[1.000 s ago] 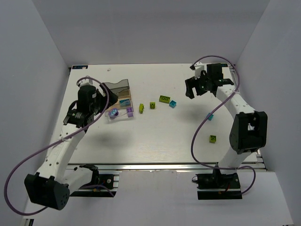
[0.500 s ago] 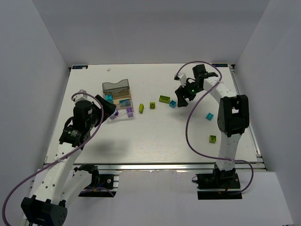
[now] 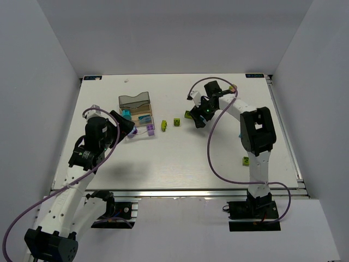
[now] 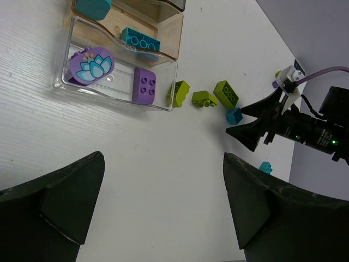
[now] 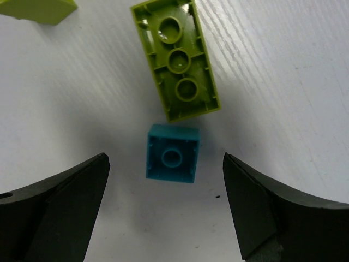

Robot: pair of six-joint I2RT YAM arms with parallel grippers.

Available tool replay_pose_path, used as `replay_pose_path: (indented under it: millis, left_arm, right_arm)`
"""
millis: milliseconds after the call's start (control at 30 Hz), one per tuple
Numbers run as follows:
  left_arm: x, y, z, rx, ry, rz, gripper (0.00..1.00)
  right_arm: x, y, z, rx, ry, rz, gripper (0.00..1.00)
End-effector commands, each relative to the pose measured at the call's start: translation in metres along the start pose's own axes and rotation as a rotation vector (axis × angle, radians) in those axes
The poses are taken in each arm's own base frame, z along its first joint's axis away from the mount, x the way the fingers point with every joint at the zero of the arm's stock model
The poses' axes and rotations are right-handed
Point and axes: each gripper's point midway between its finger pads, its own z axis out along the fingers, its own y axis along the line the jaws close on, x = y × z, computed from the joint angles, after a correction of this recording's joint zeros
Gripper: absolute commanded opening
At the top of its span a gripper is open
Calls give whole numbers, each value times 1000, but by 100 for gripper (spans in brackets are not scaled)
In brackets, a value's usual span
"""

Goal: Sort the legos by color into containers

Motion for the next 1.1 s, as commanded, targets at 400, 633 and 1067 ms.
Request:
replay_pose_path:
  millis: [400, 633, 1067]
  left_arm:
    - [-1, 7, -1, -25, -13, -8, 98]
    - [-3, 8, -6, -35, -23, -1, 98]
    - [-5, 11, -14, -32, -42, 11, 98]
  right_arm:
    - [-7, -17, 8, 75, -15, -7, 56]
    - [-7, -6, -5, 52, -19, -30, 10]
    - [-110, 93, -68, -144, -389, -328, 0]
